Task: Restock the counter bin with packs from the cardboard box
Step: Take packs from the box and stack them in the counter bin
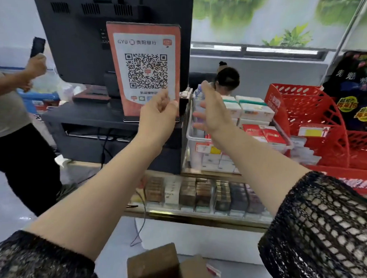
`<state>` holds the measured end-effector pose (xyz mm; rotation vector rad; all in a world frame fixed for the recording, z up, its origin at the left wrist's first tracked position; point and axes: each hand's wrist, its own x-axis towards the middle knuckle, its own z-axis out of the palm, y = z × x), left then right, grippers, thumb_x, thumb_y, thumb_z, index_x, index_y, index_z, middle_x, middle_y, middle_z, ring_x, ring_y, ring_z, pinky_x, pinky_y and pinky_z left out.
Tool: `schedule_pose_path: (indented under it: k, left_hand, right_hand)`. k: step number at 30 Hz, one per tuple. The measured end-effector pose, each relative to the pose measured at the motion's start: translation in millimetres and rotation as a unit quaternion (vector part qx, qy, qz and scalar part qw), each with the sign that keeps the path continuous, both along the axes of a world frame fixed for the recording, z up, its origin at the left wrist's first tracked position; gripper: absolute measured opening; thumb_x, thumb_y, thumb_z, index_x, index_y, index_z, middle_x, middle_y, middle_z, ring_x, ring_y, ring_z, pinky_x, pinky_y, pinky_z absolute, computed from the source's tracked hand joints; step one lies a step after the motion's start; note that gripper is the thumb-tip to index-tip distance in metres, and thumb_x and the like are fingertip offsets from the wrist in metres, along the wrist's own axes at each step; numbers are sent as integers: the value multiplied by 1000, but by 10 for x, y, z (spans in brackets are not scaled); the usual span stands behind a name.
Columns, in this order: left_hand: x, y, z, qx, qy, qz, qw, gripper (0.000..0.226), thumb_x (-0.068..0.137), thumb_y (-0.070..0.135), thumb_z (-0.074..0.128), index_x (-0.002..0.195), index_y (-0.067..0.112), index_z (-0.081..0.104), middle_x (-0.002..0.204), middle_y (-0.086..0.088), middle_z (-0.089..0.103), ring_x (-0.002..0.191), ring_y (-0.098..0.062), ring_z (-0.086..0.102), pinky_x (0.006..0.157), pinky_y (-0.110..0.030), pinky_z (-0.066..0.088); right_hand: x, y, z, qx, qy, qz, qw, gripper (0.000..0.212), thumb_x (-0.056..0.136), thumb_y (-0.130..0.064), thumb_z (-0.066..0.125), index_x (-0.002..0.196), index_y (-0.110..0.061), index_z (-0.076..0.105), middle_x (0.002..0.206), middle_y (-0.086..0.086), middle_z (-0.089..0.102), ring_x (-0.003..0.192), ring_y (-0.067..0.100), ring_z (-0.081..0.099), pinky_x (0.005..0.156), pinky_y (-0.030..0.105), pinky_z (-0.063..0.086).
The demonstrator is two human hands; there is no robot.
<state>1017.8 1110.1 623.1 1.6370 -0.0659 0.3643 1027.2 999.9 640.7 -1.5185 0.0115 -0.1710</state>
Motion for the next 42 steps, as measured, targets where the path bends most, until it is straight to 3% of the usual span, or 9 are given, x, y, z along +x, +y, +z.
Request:
schedule_pose_path:
  k: [2,6,10,13,18,24,27,33,42]
  left_hand:
    - [-140,57,-120,0,11,24,1000,30,97,18,50,127,21,53,97,16,60,98,-11,61,96,-39,51]
    - [-482,123,-572,-7,57,75,996,30,98,18,49,128,18,55,94,14,62,87,-4,60,86,-30,53]
    - [-800,206,-1372,-13,120,117,986,25,95,23,53,119,22,60,106,6,67,99,-8,64,92,-33,52]
    - [-1044,224,-2036,-25,174,137,975,26,97,22,51,122,19,59,101,3,66,90,-7,62,85,-31,53]
    - [-1278,305,-3308,-39,253,164,953,22,96,23,53,117,20,59,104,3,65,98,-13,63,91,-38,52]
    - [-1337,450,-5040,-39,371,162,913,27,96,28,52,120,18,60,113,-4,67,105,-18,62,97,-43,49]
    - [-1300,484,-5850,-28,413,158,897,29,94,23,53,122,16,61,113,-3,67,107,-17,61,100,-41,47]
    - [-995,573,-7410,-21,493,145,857,29,94,28,52,120,21,62,111,-2,66,105,-21,62,98,-43,49]
    - [-499,501,-9085,-95,596,148,784,37,97,33,45,107,5,66,105,-14,68,93,-30,64,92,-43,52]
  right_hand:
    - [-98,14,-129,0,1,20,1000,33,98,-49,35,122,-28,40,144,0,34,121,26,45,80,41,46]
    - [-381,-1,-605,-17,23,54,998,25,100,-47,32,112,-27,42,104,0,49,115,32,51,92,48,46]
    - [-696,-16,-1341,-56,34,84,994,47,99,-46,34,118,-5,49,119,25,49,113,39,50,94,47,45]
    - [-898,-18,-1975,-66,56,105,991,48,101,-40,34,115,3,49,118,33,50,98,41,54,92,48,46]
    - [-1076,103,-3309,-83,146,131,977,25,90,-59,36,107,-43,45,116,-13,52,121,19,49,105,49,39]
    - [-1197,285,-5000,-103,244,134,955,25,94,-58,34,111,-44,45,124,-9,54,115,14,53,102,45,43]
    - [-1217,403,-5750,-105,293,140,940,32,80,-70,33,98,-52,52,108,-20,57,108,11,56,100,45,44]
    - [-1084,527,-7193,-126,377,131,908,42,96,-54,33,130,-34,46,117,-8,56,111,14,54,101,42,44]
    - [-726,620,-8663,-109,449,49,886,30,96,-51,37,107,-31,55,115,-1,59,113,24,56,103,44,42]
